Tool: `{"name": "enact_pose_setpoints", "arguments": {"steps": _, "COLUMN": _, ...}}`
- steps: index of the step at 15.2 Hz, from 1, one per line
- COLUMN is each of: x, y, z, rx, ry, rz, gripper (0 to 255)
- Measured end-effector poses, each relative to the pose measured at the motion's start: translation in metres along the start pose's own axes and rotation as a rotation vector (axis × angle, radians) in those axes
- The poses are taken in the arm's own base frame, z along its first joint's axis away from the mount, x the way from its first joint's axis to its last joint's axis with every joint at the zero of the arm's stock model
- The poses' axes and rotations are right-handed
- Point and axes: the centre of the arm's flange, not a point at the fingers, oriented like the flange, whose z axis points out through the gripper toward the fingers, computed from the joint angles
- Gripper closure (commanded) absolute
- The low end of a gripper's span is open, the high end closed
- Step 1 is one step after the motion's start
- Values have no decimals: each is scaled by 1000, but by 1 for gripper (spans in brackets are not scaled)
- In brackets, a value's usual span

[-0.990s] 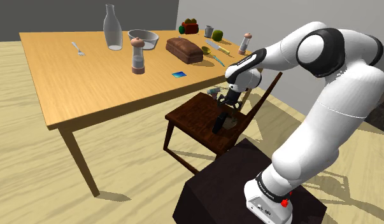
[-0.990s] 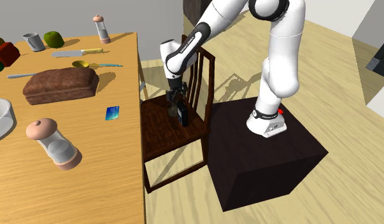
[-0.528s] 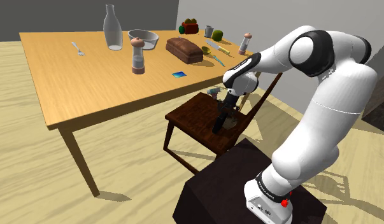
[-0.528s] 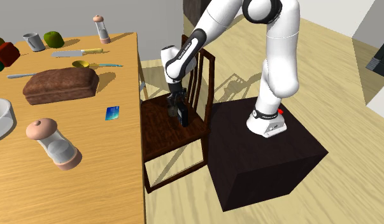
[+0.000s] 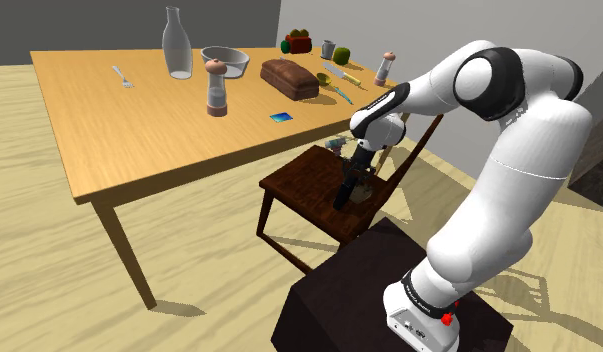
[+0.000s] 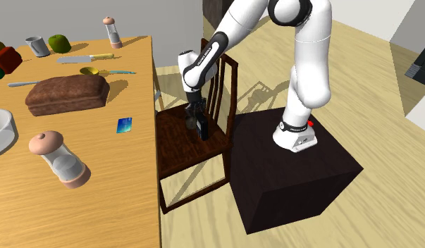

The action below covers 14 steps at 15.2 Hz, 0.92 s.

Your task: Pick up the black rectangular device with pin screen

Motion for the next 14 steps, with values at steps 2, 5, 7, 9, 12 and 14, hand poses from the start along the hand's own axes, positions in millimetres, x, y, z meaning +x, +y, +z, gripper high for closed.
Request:
{"name": "enact_pose_setpoints", "arguments": {"steps": 2, "x": -1, "y": 0, "z": -1, "rx": 0, "ry": -1, "rz": 0, "gripper": 255}}
{"name": "enact_pose_setpoints", "arguments": {"steps": 5, "x": -4, "y": -1, "z": -14, "rx": -1, "ry": -2, "rz": 0, "gripper": 255}}
{"name": "enact_pose_setpoints", "arguments": {"steps": 7, "x": -6, "y": -2, "z": -24, "rx": -1, "ry": -2, "rz": 0, "gripper": 255}}
{"name": "enact_pose_setpoints", "arguments": {"steps": 9, "x": -8, "y": -3, "z": -34, "rx": -1, "ry": -2, "rz": 0, "gripper": 255}}
{"name": "enact_pose_setpoints", "arguments": {"steps": 12, "x": -10, "y": -4, "z": -50, "rx": -1, "ry": -2, "rz": 0, "gripper": 255}}
{"name": "enact_pose_setpoints", "arguments": {"steps": 14, "x": -13, "y": -3, "z": -59, "rx": -1, "ry": -2, "rz": 0, "gripper": 255}}
